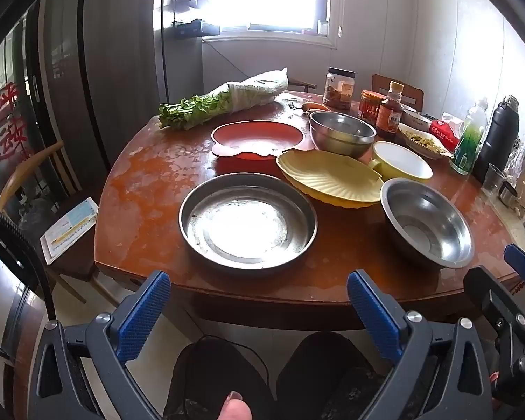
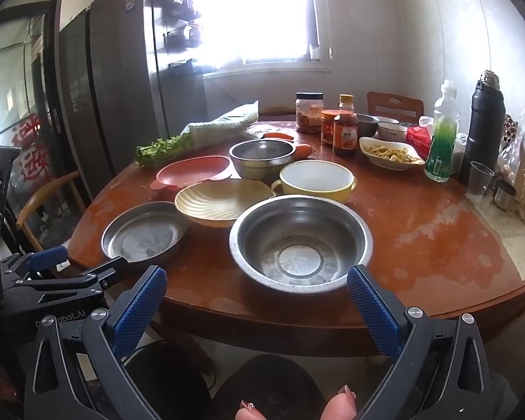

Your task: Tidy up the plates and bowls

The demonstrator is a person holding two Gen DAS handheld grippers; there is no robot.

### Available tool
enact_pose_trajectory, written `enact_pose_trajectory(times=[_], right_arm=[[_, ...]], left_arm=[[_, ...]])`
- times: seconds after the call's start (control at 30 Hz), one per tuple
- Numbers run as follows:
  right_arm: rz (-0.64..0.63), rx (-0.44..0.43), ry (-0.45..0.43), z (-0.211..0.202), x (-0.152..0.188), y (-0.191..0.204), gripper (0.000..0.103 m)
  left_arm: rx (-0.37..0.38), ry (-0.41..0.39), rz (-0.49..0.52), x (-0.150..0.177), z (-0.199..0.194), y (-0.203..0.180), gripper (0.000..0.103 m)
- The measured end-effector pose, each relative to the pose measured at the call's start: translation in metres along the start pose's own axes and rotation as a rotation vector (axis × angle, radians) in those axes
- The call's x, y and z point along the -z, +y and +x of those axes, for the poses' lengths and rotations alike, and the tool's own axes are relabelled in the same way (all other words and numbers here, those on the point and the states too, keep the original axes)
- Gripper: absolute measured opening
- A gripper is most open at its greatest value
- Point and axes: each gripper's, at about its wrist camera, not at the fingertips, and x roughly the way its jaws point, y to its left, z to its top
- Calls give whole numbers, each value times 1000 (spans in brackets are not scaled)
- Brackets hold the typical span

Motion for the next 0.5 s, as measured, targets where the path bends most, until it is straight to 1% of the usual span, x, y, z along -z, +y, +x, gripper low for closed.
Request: enact_pose_trajectory(times=[0.27,0.5], right_arm=[[-10,-9,1,1,-1,2,103],[-12,-12,-2,1,0,3,103]], left_arm=[[2,-9,-3,-4,-1,-2,102],[3,-2,-13,-6,-3,1,102]])
